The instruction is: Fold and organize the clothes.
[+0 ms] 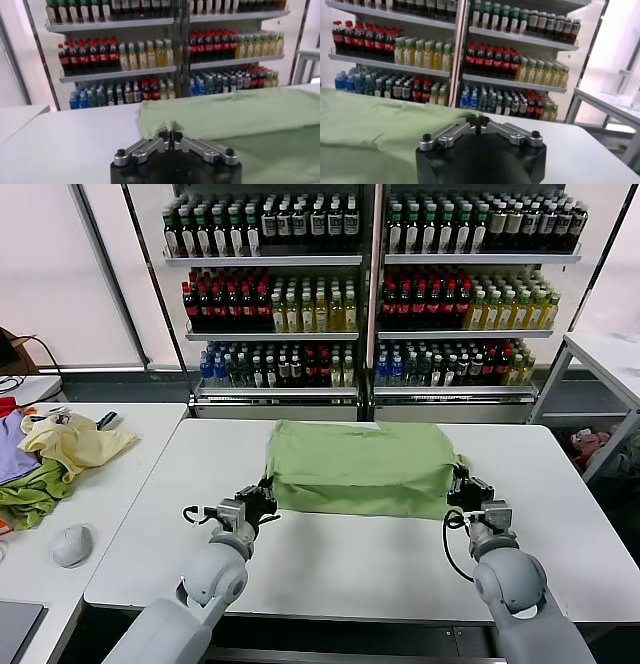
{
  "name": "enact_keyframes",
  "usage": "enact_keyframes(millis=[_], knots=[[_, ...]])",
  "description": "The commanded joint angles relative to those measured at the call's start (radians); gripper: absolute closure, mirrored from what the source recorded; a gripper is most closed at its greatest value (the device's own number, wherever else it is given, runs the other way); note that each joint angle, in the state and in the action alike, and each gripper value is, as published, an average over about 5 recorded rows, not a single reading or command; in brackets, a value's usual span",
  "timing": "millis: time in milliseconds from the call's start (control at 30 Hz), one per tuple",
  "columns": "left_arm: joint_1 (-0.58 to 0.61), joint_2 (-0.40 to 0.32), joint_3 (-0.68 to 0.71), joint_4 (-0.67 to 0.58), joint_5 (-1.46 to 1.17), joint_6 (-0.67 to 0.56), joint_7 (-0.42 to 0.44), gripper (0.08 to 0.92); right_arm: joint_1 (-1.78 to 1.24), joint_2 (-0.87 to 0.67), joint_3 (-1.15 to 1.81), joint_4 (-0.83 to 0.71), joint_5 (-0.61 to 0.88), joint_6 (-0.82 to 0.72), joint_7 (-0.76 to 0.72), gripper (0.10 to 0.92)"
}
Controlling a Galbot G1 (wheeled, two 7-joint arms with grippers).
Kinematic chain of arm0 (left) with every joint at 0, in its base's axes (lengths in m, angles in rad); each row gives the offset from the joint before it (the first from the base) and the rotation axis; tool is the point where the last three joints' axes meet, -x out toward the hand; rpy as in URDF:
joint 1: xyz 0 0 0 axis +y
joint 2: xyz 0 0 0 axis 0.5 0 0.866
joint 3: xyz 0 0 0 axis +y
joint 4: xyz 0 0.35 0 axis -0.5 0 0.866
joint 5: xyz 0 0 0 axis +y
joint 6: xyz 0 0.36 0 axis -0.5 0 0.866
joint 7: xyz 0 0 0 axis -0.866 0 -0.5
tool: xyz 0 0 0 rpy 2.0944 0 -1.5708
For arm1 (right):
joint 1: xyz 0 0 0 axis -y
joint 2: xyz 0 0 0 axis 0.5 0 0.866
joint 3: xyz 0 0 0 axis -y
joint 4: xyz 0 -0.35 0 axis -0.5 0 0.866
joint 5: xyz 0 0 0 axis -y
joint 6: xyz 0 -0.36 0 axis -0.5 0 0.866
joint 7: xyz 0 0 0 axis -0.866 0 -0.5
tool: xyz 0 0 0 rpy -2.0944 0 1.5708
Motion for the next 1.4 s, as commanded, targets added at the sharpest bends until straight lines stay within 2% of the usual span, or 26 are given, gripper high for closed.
enact_keyframes(millis=[33, 133, 200, 567, 867, 967, 1100, 1200, 1400], knots=[[-0.099, -0.007, 0.054, 0.143, 0.04, 0.006, 0.001, 0.901, 0.083, 0.015, -0.048, -0.104, -0.044, -0.019, -0.004, 0.903], [-0.108, -0.019, 0.061, 0.163, 0.047, 0.01, -0.002, 0.876, 0.072, 0.022, -0.05, -0.102, -0.055, -0.035, -0.019, 0.857], [-0.105, -0.025, 0.056, 0.166, 0.052, 0.01, -0.008, 0.831, 0.049, 0.022, -0.042, -0.085, -0.055, -0.016, -0.029, 0.798], [0.043, -0.014, -0.012, 0.036, 0.063, 0.004, -0.036, 0.511, -0.117, 0.02, 0.06, 0.016, -0.058, 0.066, -0.038, 0.496], [0.038, -0.038, -0.014, 0.086, 0.03, 0.002, -0.037, 0.254, -0.135, 0.03, 0.109, -0.016, 0.036, -0.053, 0.011, 0.247], [0.025, -0.047, -0.01, 0.1, 0.029, 0.001, -0.038, 0.196, -0.129, 0.032, 0.107, -0.031, 0.074, -0.096, 0.023, 0.21], [0.021, -0.053, -0.002, 0.11, 0.029, -0.003, -0.039, 0.212, -0.115, 0.032, 0.092, -0.054, 0.097, -0.138, 0.033, 0.205], [0.021, -0.058, 0.003, 0.116, 0.029, -0.003, -0.039, 0.289, -0.11, 0.032, 0.078, -0.059, 0.104, -0.151, 0.035, 0.237], [0.019, -0.067, 0.004, 0.126, 0.026, 0.004, -0.04, 0.462, -0.106, 0.03, 0.064, -0.068, 0.133, -0.157, 0.039, 0.4]])
